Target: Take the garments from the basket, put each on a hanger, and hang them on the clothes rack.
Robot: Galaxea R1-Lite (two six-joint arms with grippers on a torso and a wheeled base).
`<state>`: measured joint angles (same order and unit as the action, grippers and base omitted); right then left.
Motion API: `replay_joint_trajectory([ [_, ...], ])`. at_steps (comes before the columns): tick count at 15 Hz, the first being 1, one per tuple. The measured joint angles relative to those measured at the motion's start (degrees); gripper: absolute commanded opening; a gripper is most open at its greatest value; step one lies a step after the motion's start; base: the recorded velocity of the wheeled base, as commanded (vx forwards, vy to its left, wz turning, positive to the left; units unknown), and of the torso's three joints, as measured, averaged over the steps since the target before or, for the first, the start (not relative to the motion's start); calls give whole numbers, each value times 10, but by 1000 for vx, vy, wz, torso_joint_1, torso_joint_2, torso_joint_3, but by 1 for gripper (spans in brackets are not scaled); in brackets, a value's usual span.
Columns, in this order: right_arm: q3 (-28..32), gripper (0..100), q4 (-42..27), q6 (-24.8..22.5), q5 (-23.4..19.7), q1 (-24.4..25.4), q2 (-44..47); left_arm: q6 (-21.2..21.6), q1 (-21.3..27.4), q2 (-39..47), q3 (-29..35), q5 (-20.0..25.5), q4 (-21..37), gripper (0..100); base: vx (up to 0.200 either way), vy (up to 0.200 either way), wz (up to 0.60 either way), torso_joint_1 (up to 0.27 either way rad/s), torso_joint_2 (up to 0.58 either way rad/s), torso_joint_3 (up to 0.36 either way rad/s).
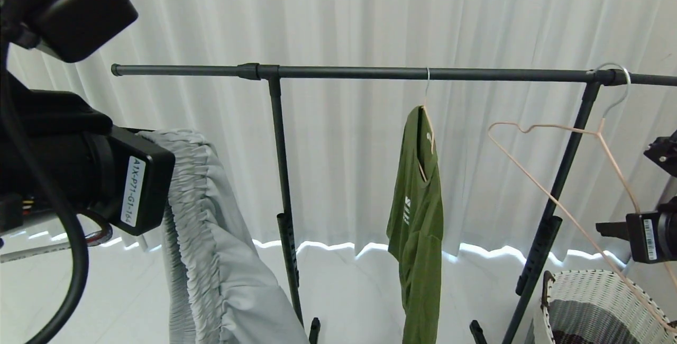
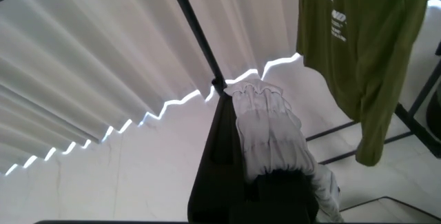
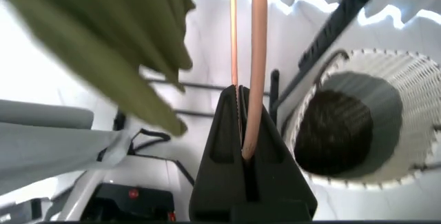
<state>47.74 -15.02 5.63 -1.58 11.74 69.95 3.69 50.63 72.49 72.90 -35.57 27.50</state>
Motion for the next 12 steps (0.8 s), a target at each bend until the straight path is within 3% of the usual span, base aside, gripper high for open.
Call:
replay_joint_trajectory([
  [3, -13, 0, -42, -13, -4, 1, -22, 0, 0, 3, -5, 0, 0, 0, -200, 0, 0, -1, -1, 4],
  [6, -14, 0, -96, -32, -17, 4, -44, 0, 0, 10, -14, 0, 0, 0, 0, 0, 0, 0, 0, 0],
  [12, -14, 0, -217, -106, -99, 21, -107, -2, 12, 42, -17, -1, -33, 0, 0, 0, 0, 0, 0, 0],
])
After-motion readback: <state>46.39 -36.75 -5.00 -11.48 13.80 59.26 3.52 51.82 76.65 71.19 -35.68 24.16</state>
